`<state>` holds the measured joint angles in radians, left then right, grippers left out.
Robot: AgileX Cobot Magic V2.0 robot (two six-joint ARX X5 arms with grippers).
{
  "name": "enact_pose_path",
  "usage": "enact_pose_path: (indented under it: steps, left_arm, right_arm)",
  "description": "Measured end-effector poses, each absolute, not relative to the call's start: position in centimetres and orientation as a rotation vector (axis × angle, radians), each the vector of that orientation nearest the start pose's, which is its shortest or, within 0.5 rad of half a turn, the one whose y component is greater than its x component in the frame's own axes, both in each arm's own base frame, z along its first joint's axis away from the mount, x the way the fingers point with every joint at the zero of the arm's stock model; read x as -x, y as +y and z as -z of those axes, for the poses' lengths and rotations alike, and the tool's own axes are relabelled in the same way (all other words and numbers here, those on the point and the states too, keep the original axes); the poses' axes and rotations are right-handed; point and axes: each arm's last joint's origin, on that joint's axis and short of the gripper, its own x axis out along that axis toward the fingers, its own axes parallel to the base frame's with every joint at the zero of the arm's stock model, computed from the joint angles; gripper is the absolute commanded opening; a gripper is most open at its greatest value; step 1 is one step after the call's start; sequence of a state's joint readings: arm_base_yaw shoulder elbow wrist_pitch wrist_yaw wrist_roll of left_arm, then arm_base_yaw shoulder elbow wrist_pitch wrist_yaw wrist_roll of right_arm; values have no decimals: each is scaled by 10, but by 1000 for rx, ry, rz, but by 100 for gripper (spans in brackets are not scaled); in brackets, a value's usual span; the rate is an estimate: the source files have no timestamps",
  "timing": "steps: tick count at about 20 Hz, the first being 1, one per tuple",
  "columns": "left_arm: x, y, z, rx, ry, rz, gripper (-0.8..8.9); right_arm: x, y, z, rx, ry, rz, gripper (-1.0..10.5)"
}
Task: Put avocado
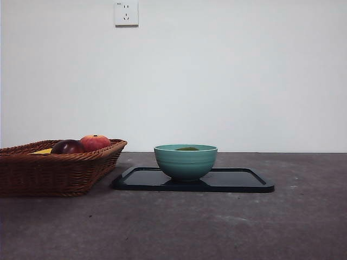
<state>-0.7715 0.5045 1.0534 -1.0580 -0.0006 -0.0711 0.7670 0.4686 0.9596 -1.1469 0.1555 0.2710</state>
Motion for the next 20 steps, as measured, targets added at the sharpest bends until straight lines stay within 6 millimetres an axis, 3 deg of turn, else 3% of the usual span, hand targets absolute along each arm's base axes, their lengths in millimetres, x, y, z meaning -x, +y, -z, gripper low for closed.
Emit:
enact_pose_path:
  steps: [4, 8, 14, 16, 20]
  left_arm:
    - [-45, -23, -361, -73, 483, 449, 19]
    - [-64, -15, -335, -76, 309, 242, 19]
    - [-103, -12, -236, -33, 190, 115, 19]
    - [-105, -10, -207, -12, 157, 100, 19]
    - [-101, -8, -173, 5, 139, 79, 19]
  right_arm:
    - [-38, 30, -332, 42, 668, -501, 23]
    - [-38, 30, -332, 42, 668, -501, 23]
    - [-38, 30, -332, 42, 668, -501, 23]
    - [-38, 30, -332, 42, 668, -500, 23]
    - [-38, 30, -332, 42, 668, -500, 23]
